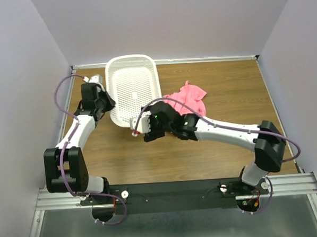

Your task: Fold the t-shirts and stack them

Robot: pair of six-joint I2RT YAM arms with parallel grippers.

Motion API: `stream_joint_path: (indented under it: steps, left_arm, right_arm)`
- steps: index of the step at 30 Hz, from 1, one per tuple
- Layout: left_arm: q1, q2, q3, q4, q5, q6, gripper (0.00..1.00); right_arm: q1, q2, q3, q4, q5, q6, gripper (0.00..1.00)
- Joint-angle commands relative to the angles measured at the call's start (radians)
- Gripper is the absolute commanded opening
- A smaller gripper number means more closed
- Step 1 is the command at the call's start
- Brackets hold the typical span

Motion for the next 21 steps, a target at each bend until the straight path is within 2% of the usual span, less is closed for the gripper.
stream_joint_path:
  steps: [1, 3, 4, 6, 11, 15, 18, 19, 21]
  left_arm:
    - [0.134, 0.000, 0.088, 0.050, -0.103, 0.142, 0.00]
    - [0.218, 0.043, 0.113, 0.059, -0.078, 0.170, 0.00]
    - [0.238, 0.101, 0.159, 0.043, -0.081, 0.191, 0.00]
    - [0.270, 0.210, 0.226, 0.001, -0.118, 0.252, 0.00]
    - [0.283, 0.400, 0.520, -0.195, -0.196, 0.389, 0.00]
    - [0.306, 0.546, 0.754, -0.360, -0.334, 0.495, 0.00]
    - [0.333, 0.635, 0.843, -0.437, -0.380, 0.471, 0.01]
    - [0.338, 0.655, 0.899, -0.474, -0.444, 0.467, 0.11]
    - [0.349, 0.683, 0.949, -0.502, -0.478, 0.451, 0.20]
  right_arm:
    - [-0.149, -0.148, 0.017, 0.023, -0.103, 0.196, 1.00]
    - [-0.240, -0.194, -0.015, 0.007, -0.198, 0.254, 1.00]
    - [-0.318, -0.237, -0.075, 0.007, -0.267, 0.297, 1.00]
    - [-0.395, -0.291, -0.155, 0.006, -0.345, 0.321, 1.00]
    - [-0.437, -0.430, -0.356, 0.007, -0.416, 0.347, 1.00]
    - [-0.448, -0.510, -0.410, 0.006, -0.442, 0.365, 1.00]
    - [-0.449, -0.518, -0.405, 0.006, -0.444, 0.368, 1.00]
    - [-0.449, -0.519, -0.402, 0.006, -0.435, 0.371, 1.00]
    - [-0.452, -0.523, -0.400, 0.006, -0.429, 0.377, 1.00]
